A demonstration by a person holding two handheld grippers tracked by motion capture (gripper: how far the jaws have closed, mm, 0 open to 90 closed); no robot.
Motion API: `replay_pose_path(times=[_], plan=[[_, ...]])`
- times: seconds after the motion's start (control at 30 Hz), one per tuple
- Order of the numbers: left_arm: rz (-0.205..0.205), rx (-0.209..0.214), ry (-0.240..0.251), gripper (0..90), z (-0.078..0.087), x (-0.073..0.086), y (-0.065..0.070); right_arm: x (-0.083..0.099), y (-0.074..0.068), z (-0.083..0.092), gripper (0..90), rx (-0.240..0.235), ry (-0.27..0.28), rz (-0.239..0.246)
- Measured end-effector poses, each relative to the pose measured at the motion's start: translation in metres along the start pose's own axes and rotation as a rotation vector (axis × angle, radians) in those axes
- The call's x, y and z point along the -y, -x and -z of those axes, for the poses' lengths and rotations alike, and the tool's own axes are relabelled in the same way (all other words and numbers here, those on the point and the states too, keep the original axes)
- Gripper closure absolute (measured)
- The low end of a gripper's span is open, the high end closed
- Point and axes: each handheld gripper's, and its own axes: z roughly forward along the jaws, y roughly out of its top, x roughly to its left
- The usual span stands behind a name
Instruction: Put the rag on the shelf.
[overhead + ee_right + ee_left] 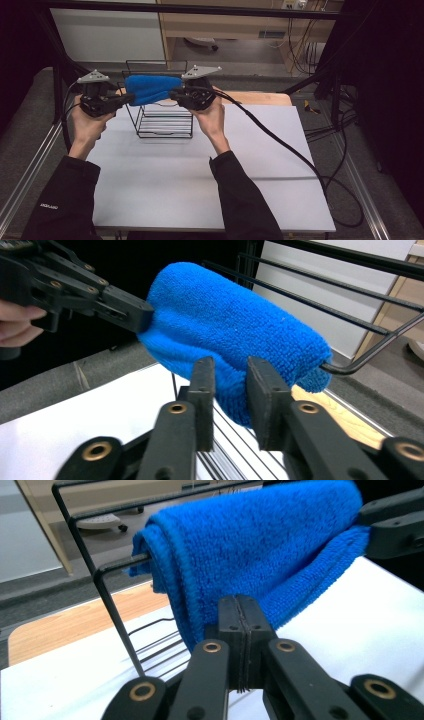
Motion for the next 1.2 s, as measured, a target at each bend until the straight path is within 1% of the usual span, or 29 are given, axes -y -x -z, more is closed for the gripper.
replay_pose_path(times=[0.13, 0.2, 0.27, 0.33, 0.4, 0.47, 0.57, 0.7, 0.8, 0.87, 0.93, 1.0, 1.03, 1.1, 1.17, 1.2], plan=[[-0.006, -0.011, -0.016, 89.4, -0.007, 0.005, 0.0, 0.0, -0.002, 0.002, 67.8, -0.01, 0.02, -0.003], [-0.009, -0.02, -0.022, 89.5, -0.012, 0.007, 0.001, 0.0, -0.002, 0.002, 68.6, -0.021, 0.033, -0.012], [-0.013, -0.023, -0.023, 89.5, -0.015, 0.009, 0.0, 0.001, -0.002, 0.001, 75.2, -0.02, 0.018, -0.022], [-0.012, -0.024, -0.021, 89.5, -0.017, 0.011, 0.0, 0.005, 0.001, -0.002, 82.0, -0.023, 0.0, -0.053], [-0.01, -0.027, -0.015, 89.4, -0.018, 0.013, 0.0, 0.011, 0.004, -0.005, 85.1, -0.024, -0.014, -0.081], [-0.01, -0.028, -0.015, 89.4, -0.02, 0.014, -0.002, 0.018, 0.007, -0.008, 85.8, -0.017, -0.025, -0.097], [0.002, -0.024, -0.008, 89.4, -0.022, 0.016, -0.003, 0.026, 0.012, -0.011, 85.8, 0.004, -0.029, -0.1], [0.003, -0.018, 0.005, 89.4, -0.023, 0.017, -0.004, 0.031, 0.016, -0.014, 85.2, 0.016, -0.02, -0.1], [0.0, -0.013, 0.012, 89.3, -0.02, 0.018, -0.003, 0.033, 0.016, -0.012, 83.1, 0.007, -0.009, -0.097], [0.0, -0.006, 0.015, 89.0, -0.017, 0.02, -0.001, 0.032, 0.013, -0.007, 79.9, -0.003, 0.004, -0.088], [0.001, -0.003, 0.016, 86.3, -0.013, 0.022, 0.0, 0.032, 0.01, -0.001, 74.0, -0.017, 0.011, -0.079], [-0.007, 0.003, 0.01, 84.1, -0.009, 0.026, 0.003, 0.033, 0.007, 0.006, 69.2, -0.019, 0.009, -0.05], [-0.013, 0.006, 0.009, 82.7, -0.007, 0.028, 0.004, 0.034, 0.006, 0.011, 66.3, -0.023, 0.013, -0.053], [-0.018, 0.012, -0.001, 77.7, -0.004, 0.033, 0.007, 0.036, 0.005, 0.021, 59.5, -0.046, 0.025, -0.068], [-0.024, 0.018, -0.013, 71.8, -0.001, 0.039, 0.01, 0.039, 0.005, 0.031, 51.8, -0.04, 0.023, -0.068], [-0.024, 0.019, -0.015, 67.8, -0.001, 0.043, 0.012, 0.041, 0.006, 0.036, 46.3, -0.038, 0.024, -0.074]])
